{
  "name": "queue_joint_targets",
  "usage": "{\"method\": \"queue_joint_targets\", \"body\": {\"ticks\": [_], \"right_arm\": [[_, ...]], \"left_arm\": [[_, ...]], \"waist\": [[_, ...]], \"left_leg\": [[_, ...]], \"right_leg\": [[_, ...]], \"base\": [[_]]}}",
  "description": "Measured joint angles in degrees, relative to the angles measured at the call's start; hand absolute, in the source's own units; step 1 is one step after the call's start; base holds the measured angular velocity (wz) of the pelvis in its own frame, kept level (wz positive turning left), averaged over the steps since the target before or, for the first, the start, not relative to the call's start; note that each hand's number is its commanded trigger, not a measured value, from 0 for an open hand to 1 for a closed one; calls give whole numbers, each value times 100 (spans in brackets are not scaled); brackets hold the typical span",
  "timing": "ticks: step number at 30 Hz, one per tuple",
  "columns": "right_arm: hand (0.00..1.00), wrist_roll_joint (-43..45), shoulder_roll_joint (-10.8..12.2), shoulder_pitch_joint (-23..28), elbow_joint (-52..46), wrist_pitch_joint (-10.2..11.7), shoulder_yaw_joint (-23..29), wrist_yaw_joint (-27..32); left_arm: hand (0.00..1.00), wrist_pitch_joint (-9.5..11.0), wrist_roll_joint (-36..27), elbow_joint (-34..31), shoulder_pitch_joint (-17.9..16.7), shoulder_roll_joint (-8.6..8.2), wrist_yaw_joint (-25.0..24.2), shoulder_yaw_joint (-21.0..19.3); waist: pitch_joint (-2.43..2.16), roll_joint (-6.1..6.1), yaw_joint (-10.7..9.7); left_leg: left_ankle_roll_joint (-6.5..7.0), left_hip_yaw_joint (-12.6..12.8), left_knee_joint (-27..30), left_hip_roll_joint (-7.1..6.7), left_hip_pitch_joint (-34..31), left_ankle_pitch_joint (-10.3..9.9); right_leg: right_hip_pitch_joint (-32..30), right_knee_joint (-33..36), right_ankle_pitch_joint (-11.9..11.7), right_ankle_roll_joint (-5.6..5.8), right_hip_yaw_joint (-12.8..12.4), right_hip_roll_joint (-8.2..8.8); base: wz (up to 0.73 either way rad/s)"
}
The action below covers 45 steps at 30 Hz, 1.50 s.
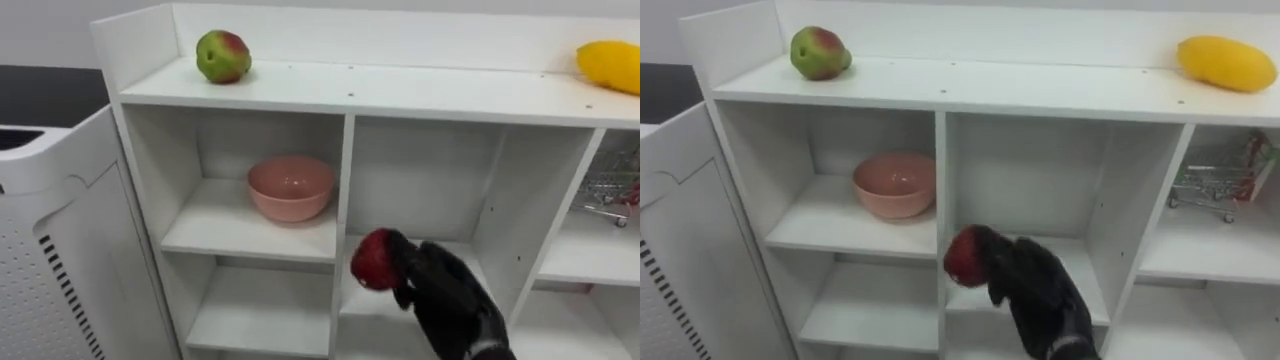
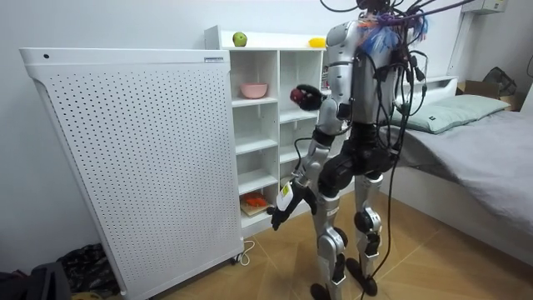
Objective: Arrange fruit in the closet
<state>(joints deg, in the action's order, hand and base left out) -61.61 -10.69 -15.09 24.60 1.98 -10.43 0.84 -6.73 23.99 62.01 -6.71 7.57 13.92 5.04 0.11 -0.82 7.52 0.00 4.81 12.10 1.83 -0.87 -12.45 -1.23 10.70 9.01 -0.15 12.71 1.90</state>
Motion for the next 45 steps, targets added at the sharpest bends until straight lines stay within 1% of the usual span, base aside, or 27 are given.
{"method": "queue_joint_targets", "body": {"ticks": [2,3,4,6,8,9,10,11,12,13,14,15,17,18,20,21,23,24,26,29,31,32,33,35,39,41,45], "right_arm": [[100,-695,9,-5,417,8,15,59],[100,-848,26,-26,540,17,19,50],[100,-1054,102,-122,882,49,58,43],[100,-1284,142,-201,1184,61,146,49],[100,-1653,149,-379,1637,125,169,40],[100,-1772,148,-425,1743,125,170,41],[100,-2003,152,-469,1848,122,211,43],[100,-2120,185,-481,1890,121,300,45],[100,-2177,200,-510,1951,120,319,45],[100,-2378,201,-605,2109,105,326,42],[100,-2563,200,-790,2347,90,352,36],[100,-2613,204,-896,2488,69,398,38],[100,-2665,196,-1158,2846,36,709,69],[100,-2690,193,-1207,2865,36,768,91],[100,-2824,119,-1444,2879,35,836,159],[100,-2830,79,-1499,2880,34,835,164],[100,-2912,-119,-1792,2934,-28,846,162],[100,-2914,-156,-1869,2959,-38,855,160],[100,-2942,-303,-2200,3157,-77,959,147],[100,-3049,-536,-2452,3180,-84,1050,150],[100,-3052,-630,-2498,3170,-75,1191,178],[100,-3071,-726,-2544,3169,-79,1191,237],[100,-3093,-775,-2567,3169,-78,1190,263],[100,-3186,-918,-2655,3171,-74,1183,348],[100,-3176,-1061,-2854,3176,-78,1181,354],[100,-3140,-1259,-3004,3175,-77,1183,429],[100,-3009,-1379,-3261,3176,-71,1182,549]], "left_arm": [[0,72,-266,37,80,-7,97,213],[0,89,-344,44,98,-8,109,243],[0,95,-499,50,127,-7,134,305],[0,135,-668,130,204,-5,139,326],[0,167,-775,333,336,-10,142,463],[0,165,-791,362,352,-9,145,508],[0,157,-843,397,391,-7,171,594],[0,140,-856,398,404,-18,174,623],[0,128,-871,399,402,-21,174,653],[0,96,-897,395,401,-41,173,668],[0,77,-990,362,414,-41,174,707],[0,72,-1040,344,421,-38,175,720],[0,75,-1169,306,444,-14,174,772],[0,66,-1229,291,444,-5,174,780],[0,14,-1378,213,454,46,173,926],[0,13,-1380,206,470,49,172,943],[0,16,-1379,191,567,78,174,1033],[0,16,-1382,190,578,94,173,1067],[0,19,-1516,191,609,106,174,1114],[0,24,-1663,163,644,129,168,1201],[0,24,-1693,148,646,155,163,1196],[0,25,-1694,148,646,175,161,1197],[0,28,-1696,148,645,186,161,1202],[0,43,-1716,148,644,280,159,1214],[0,61,-1759,102,641,422,160,1282],[0,61,-1754,-170,626,503,160,1316],[0,59,-1758,-497,607,542,160,1318]], "waist": [[20,18,15],[26,27,15],[37,40,5],[76,80,2],[137,149,16],[146,160,27],[160,167,50],[175,166,76],[178,165,84],[198,168,85],[250,168,86],[264,169,85],[281,160,94],[286,150,99],[315,103,124],[320,96,125],[332,69,176],[335,56,186],[331,37,214],[328,26,244],[324,22,286],[320,7,324],[319,7,345],[314,-2,403],[310,-3,390],[307,1,403],[303,8,423]], "left_leg": [[6,-19,55,-14,-237,23],[6,-17,76,-12,-289,23],[7,-16,119,-12,-397,24],[17,-30,207,-16,-629,30],[30,-31,383,-39,-982,38],[48,-24,406,-48,-1078,49],[81,-13,475,-67,-1298,73],[99,-12,553,-87,-1512,90],[107,-7,583,-100,-1603,101],[129,16,649,-134,-1788,124],[146,70,759,-142,-1998,134],[157,80,819,-142,-2119,141],[187,120,1080,-171,-2620,155],[194,132,1142,-181,-2736,156],[208,127,1373,-232,-3230,153],[211,134,1429,-243,-3337,151],[219,154,1620,-248,-3733,145],[220,151,1666,-247,-3814,151],[218,123,1848,-228,-4114,153],[223,110,2117,-203,-4509,149],[241,112,2319,-162,-4718,129],[248,118,2408,-160,-4818,106],[252,119,2447,-159,-4859,99],[254,118,2567,-157,-4959,65],[272,118,2728,-155,-5143,36],[300,122,2877,-165,-5341,-16],[331,122,3074,-151,-5508,-51]], "right_leg": [[-234,76,0,-1,5,20],[-304,117,0,0,7,24],[-405,138,0,-1,9,33],[-652,277,0,-1,53,64],[-1020,471,1,-2,140,130],[-1141,542,2,-4,148,154],[-1409,702,7,-10,146,200],[-1659,840,7,-11,130,240],[-1766,891,8,-13,112,259],[-1984,1016,15,-21,64,305],[-2217,1140,23,-30,3,341],[-2345,1212,24,-33,-7,364],[-2879,1552,43,-57,-18,471],[-3010,1638,49,-67,-30,498],[-3544,1971,79,-109,-134,565],[-3658,2058,101,-123,-141,598],[-4030,2206,132,-130,-180,593],[-4106,2214,128,-137,-181,591],[-4359,2330,126,-173,-153,598],[-4693,2518,132,-206,-114,620],[-4840,2632,147,-226,-93,618],[-4946,2721,152,-233,-116,626],[-4987,2748,153,-233,-123,627],[-5087,2838,154,-236,-150,626],[-5256,2961,155,-239,-154,649],[-5454,3129,170,-241,-155,700],[-5587,3261,179,-244,-149,719]], "base": [[7],[0],[0],[2],[0],[0],[-3],[-3],[-4],[-7],[-8],[0],[4],[0],[-2],[12],[13],[8],[7],[8],[4],[0],[-6],[-5],[1],[5],[-2]]}}
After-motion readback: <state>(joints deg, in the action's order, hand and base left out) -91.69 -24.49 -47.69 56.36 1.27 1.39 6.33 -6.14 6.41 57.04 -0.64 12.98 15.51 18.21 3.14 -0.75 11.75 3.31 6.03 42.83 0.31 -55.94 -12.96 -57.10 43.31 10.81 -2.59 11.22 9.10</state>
